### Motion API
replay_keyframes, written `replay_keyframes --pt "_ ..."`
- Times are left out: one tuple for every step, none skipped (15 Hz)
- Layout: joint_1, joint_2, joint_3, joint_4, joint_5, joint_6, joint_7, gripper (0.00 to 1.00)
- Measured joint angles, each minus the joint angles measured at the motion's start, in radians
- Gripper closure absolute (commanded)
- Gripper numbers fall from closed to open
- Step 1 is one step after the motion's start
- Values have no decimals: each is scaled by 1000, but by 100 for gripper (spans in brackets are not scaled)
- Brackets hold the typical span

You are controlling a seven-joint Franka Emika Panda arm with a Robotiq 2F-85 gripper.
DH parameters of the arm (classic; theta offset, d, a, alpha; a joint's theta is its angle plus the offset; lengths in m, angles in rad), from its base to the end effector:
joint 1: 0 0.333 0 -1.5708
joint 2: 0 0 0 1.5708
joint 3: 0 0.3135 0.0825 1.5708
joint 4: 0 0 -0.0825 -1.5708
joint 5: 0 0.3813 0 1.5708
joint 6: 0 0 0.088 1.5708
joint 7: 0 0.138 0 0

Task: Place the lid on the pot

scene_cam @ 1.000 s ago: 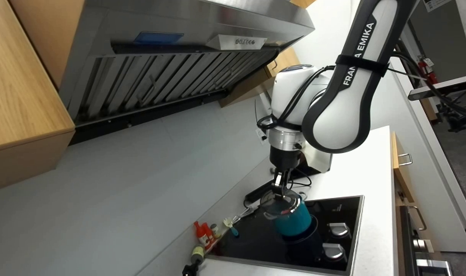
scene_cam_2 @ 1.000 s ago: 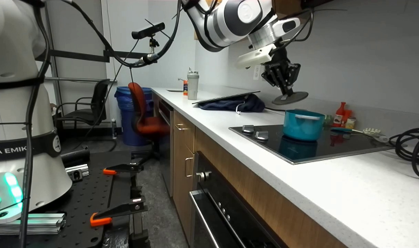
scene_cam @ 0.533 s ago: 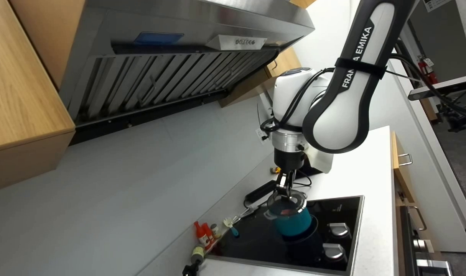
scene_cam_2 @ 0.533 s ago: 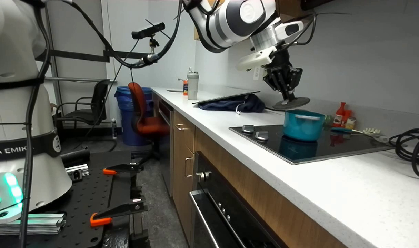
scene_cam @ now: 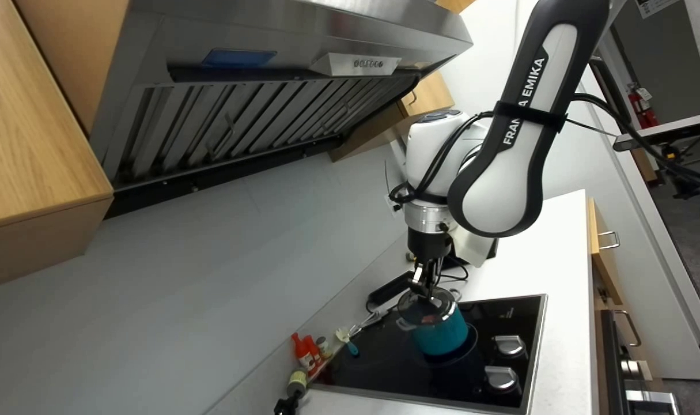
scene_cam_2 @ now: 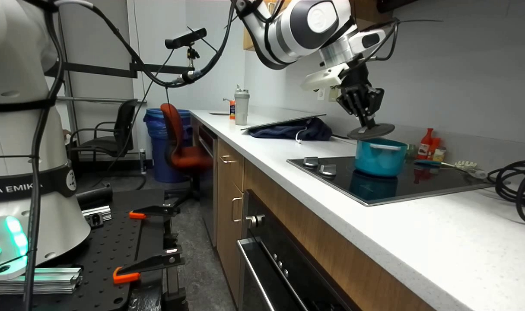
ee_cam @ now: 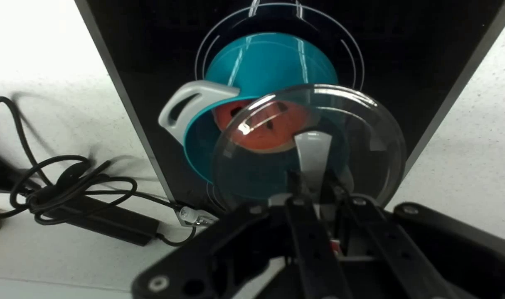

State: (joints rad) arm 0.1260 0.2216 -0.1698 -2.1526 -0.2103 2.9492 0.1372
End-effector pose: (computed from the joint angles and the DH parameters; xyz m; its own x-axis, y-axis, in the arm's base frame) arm 0.6214 -0.0120 0.3361 0.8376 0.0562 0.5433 -0.0035 -0.9941 0.1083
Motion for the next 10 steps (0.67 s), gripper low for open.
replay_keyframes --pt "4 8 -6 5 -5 4 6 96" --pt "9 15 -13 9 -13 10 13 96" --pt "15 21 -21 10 -22 17 24 96" --pt "23 26 -33 12 -36 26 38 96" --pt "32 31 -49 14 -53 38 53 96" --pt "44 34 -68 15 -75 47 74 96" --pt "57 35 -87 17 -95 54 94 96" --pt "70 35 -105 19 -112 57 113 96" --pt "83 35 -120 21 -126 57 130 96" --pt "96 35 -134 24 -138 57 145 96"
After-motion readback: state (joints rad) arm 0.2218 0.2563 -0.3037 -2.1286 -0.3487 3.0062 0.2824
